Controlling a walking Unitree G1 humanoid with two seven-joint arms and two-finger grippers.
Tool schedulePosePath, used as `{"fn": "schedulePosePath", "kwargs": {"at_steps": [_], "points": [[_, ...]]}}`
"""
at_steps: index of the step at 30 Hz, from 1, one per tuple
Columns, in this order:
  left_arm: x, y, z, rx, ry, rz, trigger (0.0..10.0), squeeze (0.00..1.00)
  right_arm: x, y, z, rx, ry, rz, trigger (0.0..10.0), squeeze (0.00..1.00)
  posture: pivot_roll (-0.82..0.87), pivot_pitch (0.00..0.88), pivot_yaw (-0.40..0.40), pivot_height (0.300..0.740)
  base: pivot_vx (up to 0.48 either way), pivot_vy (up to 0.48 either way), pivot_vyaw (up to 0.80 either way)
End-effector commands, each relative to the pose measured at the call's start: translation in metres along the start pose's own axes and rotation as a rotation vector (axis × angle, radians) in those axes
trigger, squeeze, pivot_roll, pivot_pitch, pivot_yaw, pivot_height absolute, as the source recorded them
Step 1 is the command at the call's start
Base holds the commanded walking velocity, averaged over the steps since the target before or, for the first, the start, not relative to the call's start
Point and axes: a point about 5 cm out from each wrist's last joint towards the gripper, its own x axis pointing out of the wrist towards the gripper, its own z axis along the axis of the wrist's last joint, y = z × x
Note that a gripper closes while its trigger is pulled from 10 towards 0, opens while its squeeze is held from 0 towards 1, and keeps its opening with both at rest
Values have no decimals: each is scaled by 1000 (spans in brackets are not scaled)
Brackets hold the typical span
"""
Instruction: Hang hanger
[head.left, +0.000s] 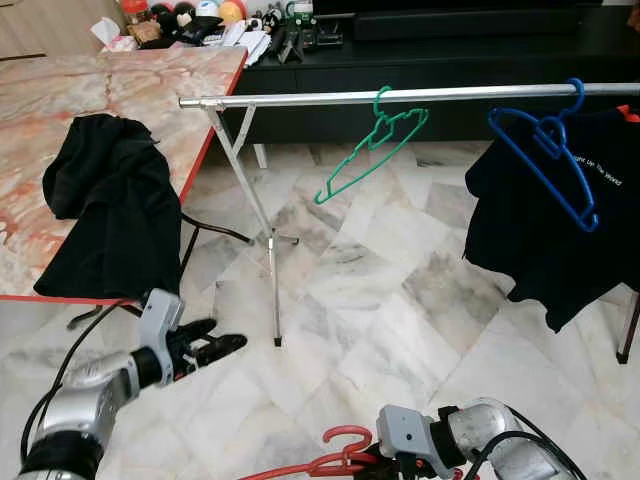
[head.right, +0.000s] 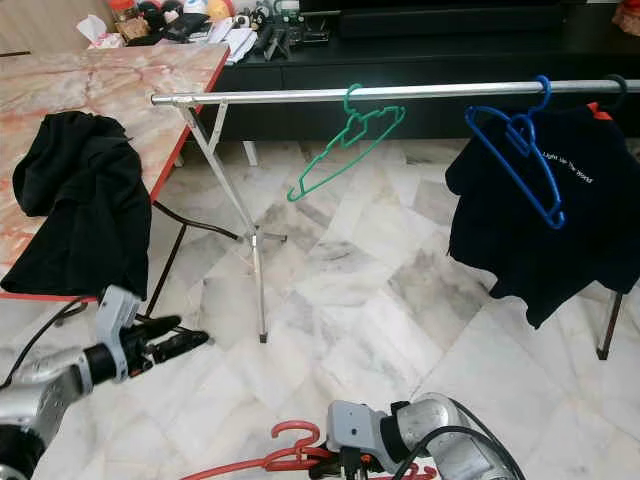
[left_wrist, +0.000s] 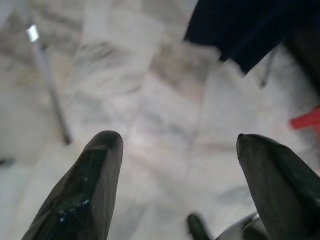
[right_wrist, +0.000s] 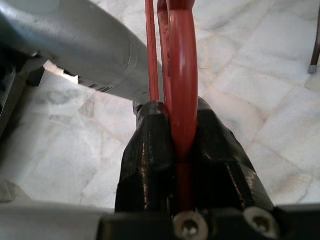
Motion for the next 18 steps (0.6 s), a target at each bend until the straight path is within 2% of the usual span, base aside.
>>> {"fn": "schedulePosePath", "kwargs": {"at_steps": [1, 2, 5, 7, 8, 9, 12, 14, 15, 17, 18], "points": [[-8, 4, -30, 14, 113, 90, 10000, 0, 5, 2, -1, 47, -49, -22, 0, 0, -74, 188, 93, 740, 0, 0, 0], [-9, 5, -33, 10, 122, 114, 10000, 0, 5, 1, -1, 54, -56, -29, 0, 0, -69, 188, 85, 740, 0, 0, 0], [-16, 16, -50, -118, 96, 320, 10000, 0, 5, -3, 0, 76, -92, -85, 0, 0, -42, 186, 64, 740, 0, 0, 0], [-27, 18, -80, -143, 175, 512, 10000, 0, 1, -11, 5, 112, -161, -184, 0, 0, -28, 193, 49, 740, 0, 0, 0], [-27, 18, -80, -143, 175, 512, 10000, 0, 1, -11, 5, 112, -161, -184, 0, 0, -28, 193, 49, 740, 0, 0, 0], [-35, 10, -104, -131, 264, 521, 10000, 0, -4, -20, 5, 138, -191, -305, 0, 0, -20, 197, 37, 740, 0, 0, 0], [-50, -4, -139, -155, 378, 558, 10000, 0, -13, -26, 2, 180, -222, -456, 0, 0, -24, 198, 25, 740, 0, 0, 0], [-55, -6, -147, -173, 401, 576, 10000, 0, -14, -23, 0, 189, -220, -454, 0, 0, -24, 195, 22, 740, 0, 0, 0], [-63, -13, -162, -208, 444, 605, 10000, 0, -15, -16, -7, 206, -202, -455, 0, 0, -22, 198, 12, 740, 0, 0, 0], [-71, -21, -176, -209, 496, 617, 10000, 0, -16, -11, -17, 249, -175, -483, 0, 0, -22, 197, -1, 740, 0, 0, 0], [-75, -28, -186, -229, 521, 621, 10000, 0, -19, -11, -27, 322, -160, -570, 0, 0, -18, 199, -12, 740, 0, 0, 0]]}}
